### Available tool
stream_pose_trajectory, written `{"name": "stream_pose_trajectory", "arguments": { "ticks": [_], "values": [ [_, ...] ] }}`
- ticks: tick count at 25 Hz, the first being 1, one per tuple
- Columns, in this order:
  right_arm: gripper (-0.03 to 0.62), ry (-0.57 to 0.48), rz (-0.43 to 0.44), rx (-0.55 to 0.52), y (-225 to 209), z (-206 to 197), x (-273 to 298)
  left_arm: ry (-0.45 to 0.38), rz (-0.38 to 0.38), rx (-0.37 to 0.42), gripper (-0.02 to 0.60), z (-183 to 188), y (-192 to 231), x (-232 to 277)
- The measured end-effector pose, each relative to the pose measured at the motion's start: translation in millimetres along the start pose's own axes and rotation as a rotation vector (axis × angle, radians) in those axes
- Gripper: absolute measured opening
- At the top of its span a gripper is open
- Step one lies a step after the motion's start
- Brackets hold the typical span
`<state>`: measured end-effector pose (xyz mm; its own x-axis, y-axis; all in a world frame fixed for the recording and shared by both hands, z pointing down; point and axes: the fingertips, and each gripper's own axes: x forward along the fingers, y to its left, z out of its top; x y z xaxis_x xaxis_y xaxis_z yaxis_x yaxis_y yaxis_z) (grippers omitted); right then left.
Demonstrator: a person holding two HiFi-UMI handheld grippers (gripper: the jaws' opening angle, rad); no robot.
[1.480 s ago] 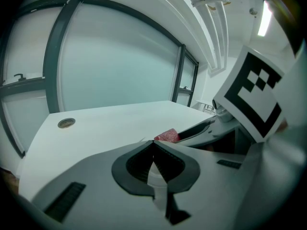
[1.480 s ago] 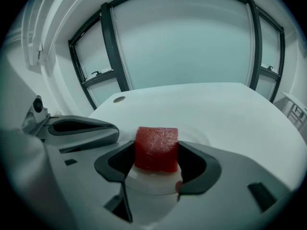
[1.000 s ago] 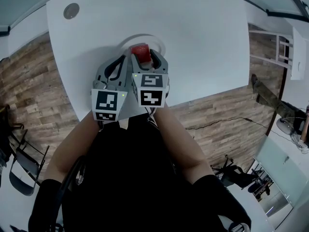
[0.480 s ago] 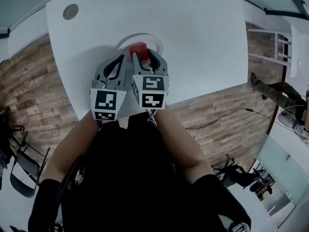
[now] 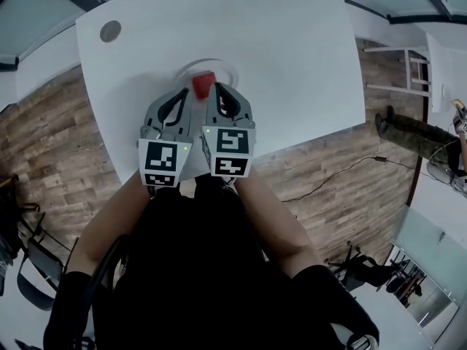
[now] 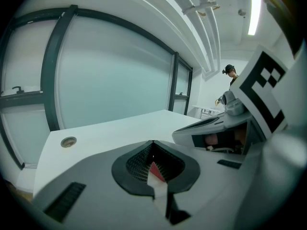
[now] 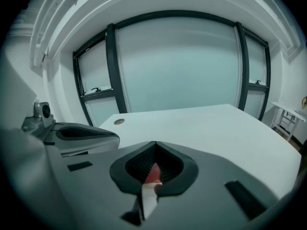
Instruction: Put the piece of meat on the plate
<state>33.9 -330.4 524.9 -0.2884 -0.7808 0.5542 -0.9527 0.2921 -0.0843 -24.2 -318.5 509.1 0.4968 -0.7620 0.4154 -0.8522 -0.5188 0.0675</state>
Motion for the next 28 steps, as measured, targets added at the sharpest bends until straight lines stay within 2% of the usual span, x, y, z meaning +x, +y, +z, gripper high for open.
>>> {"name": "stream_pose_trajectory", "arguments": {
  "ticks": [4,12,21,28],
  "values": [
    [0.005,-0.062,-0.003,-0.01,3.3,13.8,-19.4,-0.032,-0.005,0.013,0.003,11.3,-6.4,-12.8],
    [0.005,-0.129,0.019,-0.001,13.7,32.7,-59.7,-0.102,-0.015,0.013,0.003,35.6,-21.5,-40.7],
    [0.005,-0.202,0.032,-0.007,31.8,48.5,-97.3,-0.168,-0.032,0.05,0.003,58.6,-38.3,-72.6],
    [0.005,-0.252,0.038,-0.019,34.2,64.6,-117.7,-0.188,-0.034,0.071,0.003,77.0,-43.4,-85.6]
  ]
}}
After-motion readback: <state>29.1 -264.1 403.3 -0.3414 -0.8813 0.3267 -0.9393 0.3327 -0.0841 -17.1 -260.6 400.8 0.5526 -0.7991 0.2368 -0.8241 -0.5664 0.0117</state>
